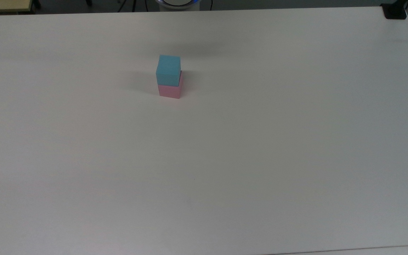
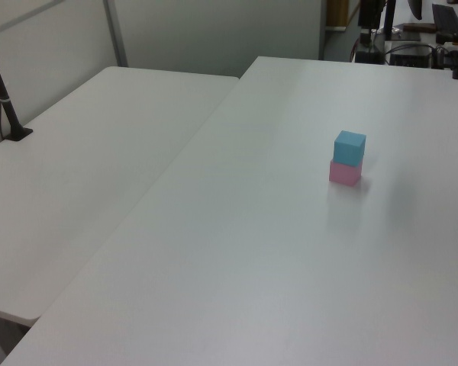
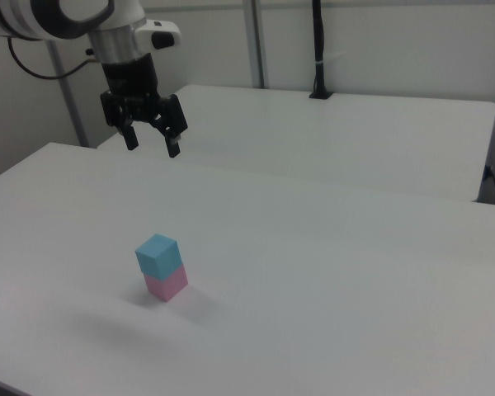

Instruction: Put blue cube on pink cube

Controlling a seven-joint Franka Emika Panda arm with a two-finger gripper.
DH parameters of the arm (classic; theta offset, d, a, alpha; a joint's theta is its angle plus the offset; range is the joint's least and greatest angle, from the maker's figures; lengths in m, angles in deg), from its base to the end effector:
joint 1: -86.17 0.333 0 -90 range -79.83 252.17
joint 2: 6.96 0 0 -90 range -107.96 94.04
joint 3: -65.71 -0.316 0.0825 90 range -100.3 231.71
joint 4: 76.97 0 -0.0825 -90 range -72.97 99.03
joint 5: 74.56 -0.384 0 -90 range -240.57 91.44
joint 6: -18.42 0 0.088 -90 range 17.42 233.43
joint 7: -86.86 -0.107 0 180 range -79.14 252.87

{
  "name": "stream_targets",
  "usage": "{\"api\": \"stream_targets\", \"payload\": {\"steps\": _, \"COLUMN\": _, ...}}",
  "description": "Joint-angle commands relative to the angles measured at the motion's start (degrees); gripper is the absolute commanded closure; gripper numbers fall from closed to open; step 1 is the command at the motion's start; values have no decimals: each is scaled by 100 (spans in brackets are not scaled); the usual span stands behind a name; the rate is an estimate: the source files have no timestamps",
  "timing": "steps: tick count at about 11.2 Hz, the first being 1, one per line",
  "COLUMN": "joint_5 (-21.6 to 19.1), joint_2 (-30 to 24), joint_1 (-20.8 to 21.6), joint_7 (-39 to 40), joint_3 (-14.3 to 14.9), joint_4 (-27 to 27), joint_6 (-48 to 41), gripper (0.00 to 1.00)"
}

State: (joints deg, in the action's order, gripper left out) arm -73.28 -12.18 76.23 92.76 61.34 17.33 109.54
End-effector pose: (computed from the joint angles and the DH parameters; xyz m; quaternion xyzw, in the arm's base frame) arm 0.5253 -0.0516 0.6399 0.9997 0.0028 0.0161 0.0163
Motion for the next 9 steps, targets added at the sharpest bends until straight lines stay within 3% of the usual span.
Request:
{"api": "stream_targets", "payload": {"steps": 1, "joint_5": -190, "joint_2": -23, "joint_1": 61, "joint_7": 491, "joint_3": 120, "joint_4": -9, "joint_6": -41, "gripper": 0}}
{"api": "stream_targets", "payload": {"steps": 4, "joint_5": -154, "joint_2": 13, "joint_1": 842, "joint_7": 552, "joint_3": 848, "joint_4": -9, "joint_6": -41, "gripper": 0}}
{"api": "stream_targets", "payload": {"steps": 7, "joint_5": -155, "joint_2": 117, "joint_1": 836, "joint_7": 500, "joint_3": 903, "joint_4": -113, "joint_6": -120, "gripper": 0}}
{"api": "stream_targets", "payload": {"steps": 9, "joint_5": -154, "joint_2": 468, "joint_1": 827, "joint_7": 482, "joint_3": 920, "joint_4": -534, "joint_6": -120, "gripper": 0}}
